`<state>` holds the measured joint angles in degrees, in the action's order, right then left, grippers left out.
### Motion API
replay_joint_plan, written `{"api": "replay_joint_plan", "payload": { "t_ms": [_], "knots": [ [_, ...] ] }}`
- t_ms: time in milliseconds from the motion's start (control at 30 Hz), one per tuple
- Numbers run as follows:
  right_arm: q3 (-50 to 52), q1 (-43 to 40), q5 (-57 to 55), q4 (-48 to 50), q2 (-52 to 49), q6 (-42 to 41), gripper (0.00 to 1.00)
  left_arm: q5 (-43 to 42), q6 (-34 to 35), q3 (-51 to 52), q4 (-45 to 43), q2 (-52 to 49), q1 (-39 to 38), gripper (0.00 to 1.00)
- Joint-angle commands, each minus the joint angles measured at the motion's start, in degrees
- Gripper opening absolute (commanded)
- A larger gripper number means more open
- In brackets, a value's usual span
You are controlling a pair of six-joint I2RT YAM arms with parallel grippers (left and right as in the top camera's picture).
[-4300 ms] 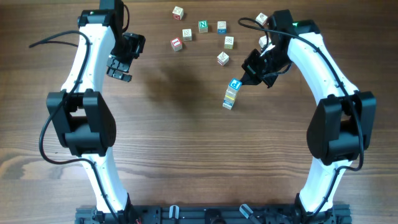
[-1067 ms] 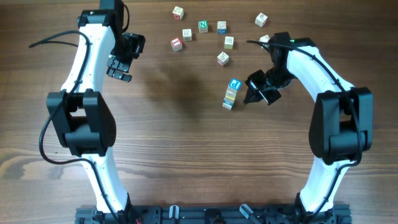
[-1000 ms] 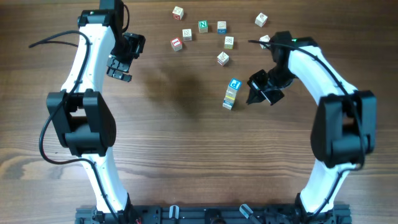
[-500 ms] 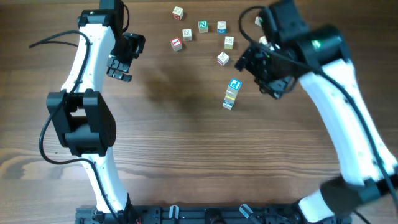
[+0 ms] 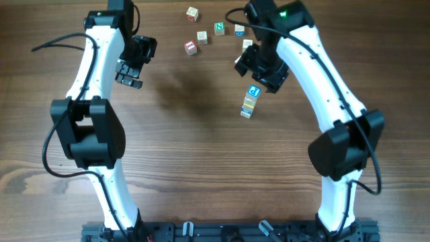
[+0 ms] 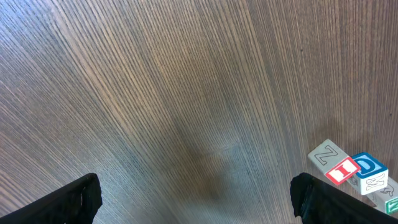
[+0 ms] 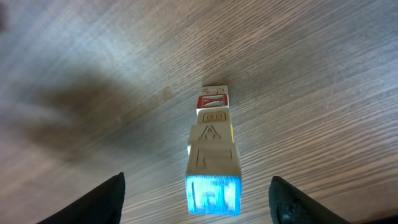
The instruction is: Form a tower
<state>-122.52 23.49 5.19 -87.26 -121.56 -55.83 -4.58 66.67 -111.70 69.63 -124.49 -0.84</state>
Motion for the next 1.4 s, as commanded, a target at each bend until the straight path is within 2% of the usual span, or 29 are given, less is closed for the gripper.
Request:
{"api": "replay_joint_plan", "payload": {
  "t_ms": [0, 267, 367, 467, 533, 1367],
  "knots": [
    [-0.5, 0.3, 1.3, -0.5, -3.7, 1.9, 0.69, 0.6, -0.7, 0.3, 0.0, 1.7, 0.2, 1.0],
    [7.3, 0.7, 4.0, 3.7, -3.9, 3.9, 0.68, 0.6, -0.7, 0.3, 0.0, 1.7, 0.2, 1.0],
    [9.2, 0.7, 5.3, 5.6, -3.9, 4.4, 0.58, 0.6, -0.7, 0.3, 0.0, 1.7, 0.2, 1.0],
    [9.3, 0.7, 5.0, 5.5, -3.9, 4.8, 0.56, 0.6, -0.7, 0.3, 0.0, 1.7, 0.2, 1.0],
    [9.3, 0.7, 5.0, 5.1, -3.9, 4.8, 0.5, 0.6, -0.7, 0.3, 0.0, 1.7, 0.2, 1.0],
    [9.3, 0.7, 5.3, 2.6, -3.9, 6.4, 0.28, 0.6, -0.7, 0.3, 0.0, 1.7, 0.2, 1.0]
  ]
}}
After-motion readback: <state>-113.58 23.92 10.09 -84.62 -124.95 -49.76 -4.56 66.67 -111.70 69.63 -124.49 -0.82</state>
